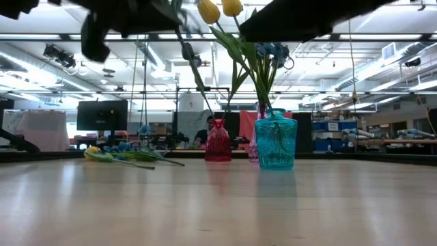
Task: Sort flowers into vase by color
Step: Put the blue flowers into the pink vase
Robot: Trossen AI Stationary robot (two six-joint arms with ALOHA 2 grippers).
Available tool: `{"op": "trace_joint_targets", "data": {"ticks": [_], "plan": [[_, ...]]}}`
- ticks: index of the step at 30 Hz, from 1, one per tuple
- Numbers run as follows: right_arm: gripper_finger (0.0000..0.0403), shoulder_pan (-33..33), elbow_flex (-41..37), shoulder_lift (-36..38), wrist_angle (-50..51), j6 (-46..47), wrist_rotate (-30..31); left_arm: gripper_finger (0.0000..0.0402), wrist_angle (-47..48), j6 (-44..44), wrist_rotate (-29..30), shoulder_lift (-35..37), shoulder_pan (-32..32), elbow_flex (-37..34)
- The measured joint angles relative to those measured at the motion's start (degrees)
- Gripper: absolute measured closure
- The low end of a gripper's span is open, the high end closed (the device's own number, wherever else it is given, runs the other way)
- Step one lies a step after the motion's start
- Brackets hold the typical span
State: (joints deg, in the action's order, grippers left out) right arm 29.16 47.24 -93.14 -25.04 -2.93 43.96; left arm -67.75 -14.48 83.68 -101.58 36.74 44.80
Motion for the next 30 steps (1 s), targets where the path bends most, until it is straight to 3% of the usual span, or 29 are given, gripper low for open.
{"op": "trace_joint_targets", "data": {"ticks": [6,13,20,24,30], "plan": [[0.0123,-2.6,-1.1,10.5,12.5,7.7,-8.6,0.0376,-21.4,29.3,-1.9,0.0,2.5,0.0],[0.0137,-3.1,-6.7,23.9,14.2,9.3,-12.0,0.0376,-21.0,46.5,3.1,6.7,6.3,0.0],[0.0149,-4.6,-8.8,35.9,14.9,9.4,-16.5,0.0376,-18.0,50.0,0.4,10.1,7.2,0.0],[0.0151,-6.0,-8.8,38.9,15.2,8.8,-20.7,0.0376,-16.0,49.6,-1.2,10.2,6.4,1.5],[0.015,-8.3,-8.8,39.0,15.7,9.4,-22.6,0.0376,-0.6,50.1,-2.3,10.2,6.2,10.2]]}}
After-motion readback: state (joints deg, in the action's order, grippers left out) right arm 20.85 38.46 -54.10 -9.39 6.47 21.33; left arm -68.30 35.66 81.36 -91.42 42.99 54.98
